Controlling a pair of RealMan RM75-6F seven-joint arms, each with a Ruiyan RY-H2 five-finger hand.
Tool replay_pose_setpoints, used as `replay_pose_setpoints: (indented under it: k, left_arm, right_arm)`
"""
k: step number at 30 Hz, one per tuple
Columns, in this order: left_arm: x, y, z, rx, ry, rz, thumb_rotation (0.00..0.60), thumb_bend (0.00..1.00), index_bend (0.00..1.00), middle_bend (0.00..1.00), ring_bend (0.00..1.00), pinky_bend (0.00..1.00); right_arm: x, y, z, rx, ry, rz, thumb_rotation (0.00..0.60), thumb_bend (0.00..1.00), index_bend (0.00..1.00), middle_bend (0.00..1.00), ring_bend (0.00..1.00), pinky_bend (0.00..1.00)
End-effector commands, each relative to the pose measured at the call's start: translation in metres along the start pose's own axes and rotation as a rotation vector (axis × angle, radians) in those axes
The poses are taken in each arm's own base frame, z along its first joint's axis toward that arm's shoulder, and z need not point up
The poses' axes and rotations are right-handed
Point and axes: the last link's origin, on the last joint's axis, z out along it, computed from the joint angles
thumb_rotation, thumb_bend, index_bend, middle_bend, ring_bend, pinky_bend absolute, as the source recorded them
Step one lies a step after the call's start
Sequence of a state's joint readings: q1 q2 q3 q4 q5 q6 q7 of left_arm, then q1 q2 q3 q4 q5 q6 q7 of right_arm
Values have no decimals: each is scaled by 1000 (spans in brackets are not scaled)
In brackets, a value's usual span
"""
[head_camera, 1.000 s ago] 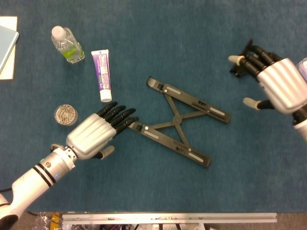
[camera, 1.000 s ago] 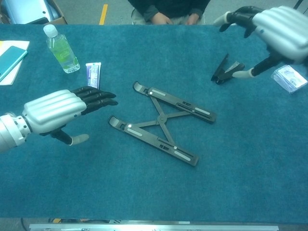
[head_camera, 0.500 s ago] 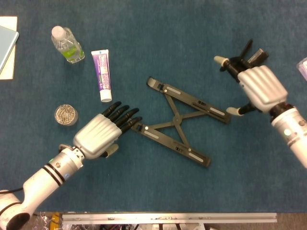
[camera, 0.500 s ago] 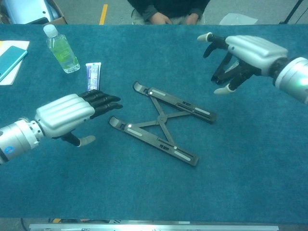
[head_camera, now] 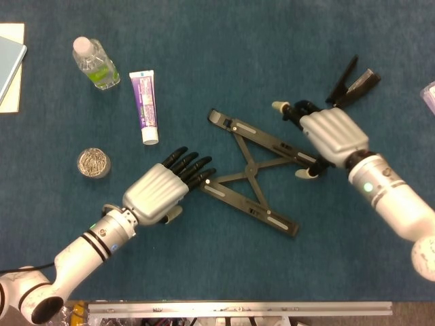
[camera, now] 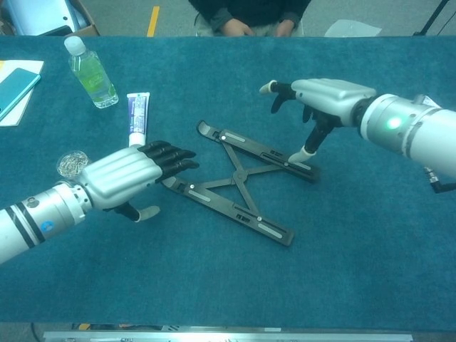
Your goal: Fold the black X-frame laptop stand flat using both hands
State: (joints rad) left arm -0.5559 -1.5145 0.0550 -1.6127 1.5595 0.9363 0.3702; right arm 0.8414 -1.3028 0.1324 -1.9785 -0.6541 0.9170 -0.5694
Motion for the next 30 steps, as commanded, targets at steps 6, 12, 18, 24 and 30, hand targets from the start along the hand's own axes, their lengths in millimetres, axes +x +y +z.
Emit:
replay_pose_setpoints:
  k: [6,12,18,24,30]
  left_arm:
    - [-5,13,16,2,-10,-38,600,338,0,0,0,0]
    - [-7,20,26,6,-13,-38,600,338,0,0,0,0]
    - [-9,22,33,21,-13,-38,600,338,0,0,0,0]
    - [-9,25,38,32,-6,-56,600,339,0,0,0,0]
    - [-9,31,43,29,-7,-71,600,338,0,0,0,0]
  right_arm:
    - [-13,-2,6,-29,-5,-62,600,0,0,197,100,338]
    - [-21,-1,13,-47,-14,-71,600,0,0,195,96,338]
    - [-29,0,24,-65,-22,-78,600,0,0,189,86,338]
    - [-38,3,34,-86,-36,-83,600,0,0,188,82,338]
    - [-46,2,42,-97,-50,-94,600,0,0,188,79,338]
